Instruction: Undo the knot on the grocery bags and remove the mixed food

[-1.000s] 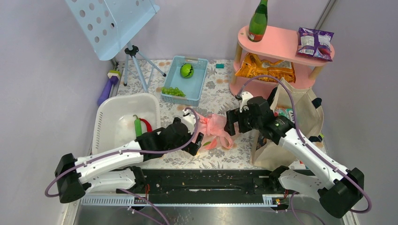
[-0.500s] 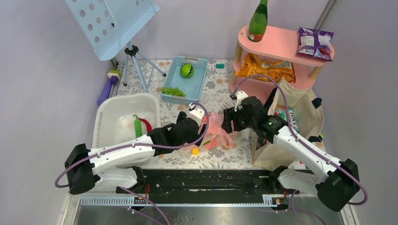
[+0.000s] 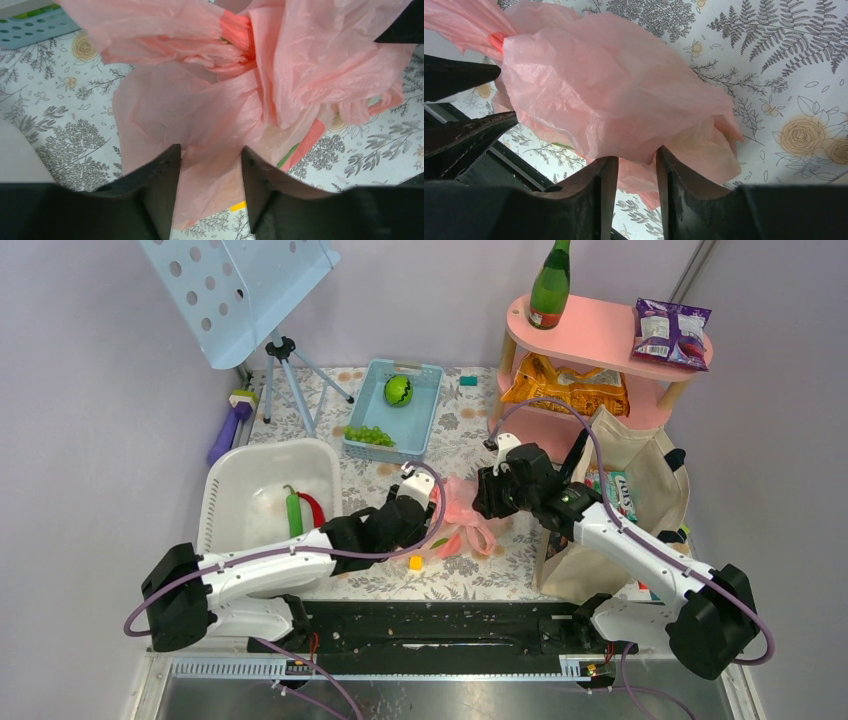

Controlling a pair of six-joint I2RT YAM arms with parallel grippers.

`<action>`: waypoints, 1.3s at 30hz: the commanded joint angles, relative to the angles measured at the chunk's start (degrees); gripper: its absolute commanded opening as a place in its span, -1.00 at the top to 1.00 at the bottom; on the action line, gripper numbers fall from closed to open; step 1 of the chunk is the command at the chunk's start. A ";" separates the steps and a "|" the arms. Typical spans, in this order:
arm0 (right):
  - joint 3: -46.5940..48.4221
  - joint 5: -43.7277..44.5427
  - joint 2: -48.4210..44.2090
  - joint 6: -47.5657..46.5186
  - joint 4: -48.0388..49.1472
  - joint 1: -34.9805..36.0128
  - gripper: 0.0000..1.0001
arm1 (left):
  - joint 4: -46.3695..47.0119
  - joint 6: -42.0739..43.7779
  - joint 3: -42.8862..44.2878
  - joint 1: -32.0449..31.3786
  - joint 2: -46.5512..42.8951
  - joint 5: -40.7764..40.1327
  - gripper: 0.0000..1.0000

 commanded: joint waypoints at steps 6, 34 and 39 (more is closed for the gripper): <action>0.91 0.35 -0.19 1.60 2.72 0.61 1.00 | 4.82 -3.97 -0.08 -0.08 1.32 -4.47 0.69; 13.22 15.16 -1.79 1.61 -14.87 -3.26 0.53 | -15.05 4.98 15.50 13.85 -2.04 16.00 1.00; 11.50 10.16 -9.00 0.39 -13.04 -2.94 -0.52 | -13.82 10.27 16.75 14.16 -0.34 12.65 1.00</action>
